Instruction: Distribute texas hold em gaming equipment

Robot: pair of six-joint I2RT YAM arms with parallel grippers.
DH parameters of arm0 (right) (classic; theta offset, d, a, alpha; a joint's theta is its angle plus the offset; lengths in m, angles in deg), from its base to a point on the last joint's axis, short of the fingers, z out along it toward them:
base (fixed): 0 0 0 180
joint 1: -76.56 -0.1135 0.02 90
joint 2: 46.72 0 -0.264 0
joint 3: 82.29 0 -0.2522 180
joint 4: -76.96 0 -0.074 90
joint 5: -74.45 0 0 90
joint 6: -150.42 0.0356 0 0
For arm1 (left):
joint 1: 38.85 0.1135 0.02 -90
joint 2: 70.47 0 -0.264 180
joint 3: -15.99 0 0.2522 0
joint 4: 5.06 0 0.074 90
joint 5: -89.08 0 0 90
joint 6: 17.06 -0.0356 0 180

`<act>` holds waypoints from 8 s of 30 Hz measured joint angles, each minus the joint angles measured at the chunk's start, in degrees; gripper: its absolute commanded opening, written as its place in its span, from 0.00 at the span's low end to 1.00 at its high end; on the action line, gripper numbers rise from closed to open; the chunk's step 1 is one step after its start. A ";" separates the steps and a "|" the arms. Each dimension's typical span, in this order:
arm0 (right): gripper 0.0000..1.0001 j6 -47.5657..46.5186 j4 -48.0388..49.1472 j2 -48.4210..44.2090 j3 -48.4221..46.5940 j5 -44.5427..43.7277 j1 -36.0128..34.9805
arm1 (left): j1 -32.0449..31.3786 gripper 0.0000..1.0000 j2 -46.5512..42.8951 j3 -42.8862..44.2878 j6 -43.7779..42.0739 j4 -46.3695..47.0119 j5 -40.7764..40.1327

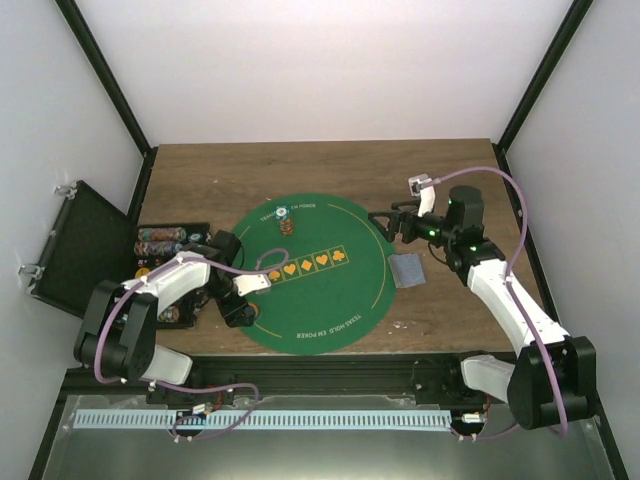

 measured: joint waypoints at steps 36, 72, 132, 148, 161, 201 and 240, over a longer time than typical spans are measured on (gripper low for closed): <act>1.00 0.11 -2.05 1.62 -2.89 -2.32 -6.62 | 7.89 0.15 3.41 0.87 0.48 4.83 3.17; 1.00 -0.63 -4.68 -2.71 -4.70 -2.23 -6.64 | 1.51 1.00 -8.24 -3.67 -12.28 -1.38 6.43; 0.50 35.47 14.78 36.20 -22.51 11.26 -29.14 | -1.86 0.30 -8.90 26.62 8.20 -4.96 6.43; 0.01 36.96 11.10 39.41 -26.80 11.15 -30.99 | -2.75 0.87 -7.72 26.43 8.41 -2.01 4.00; 0.01 15.78 -5.40 30.47 -15.78 5.60 -6.86 | 4.44 0.97 -8.48 19.15 9.51 -6.32 2.95; 0.68 2.12 -25.68 56.19 -47.19 -6.86 -4.74 | 12.39 0.93 2.73 3.82 7.54 0.44 -4.31; 0.69 1.57 -25.49 29.33 -32.09 -4.92 -7.10 | 10.71 0.10 -4.52 7.98 6.43 -3.63 -0.94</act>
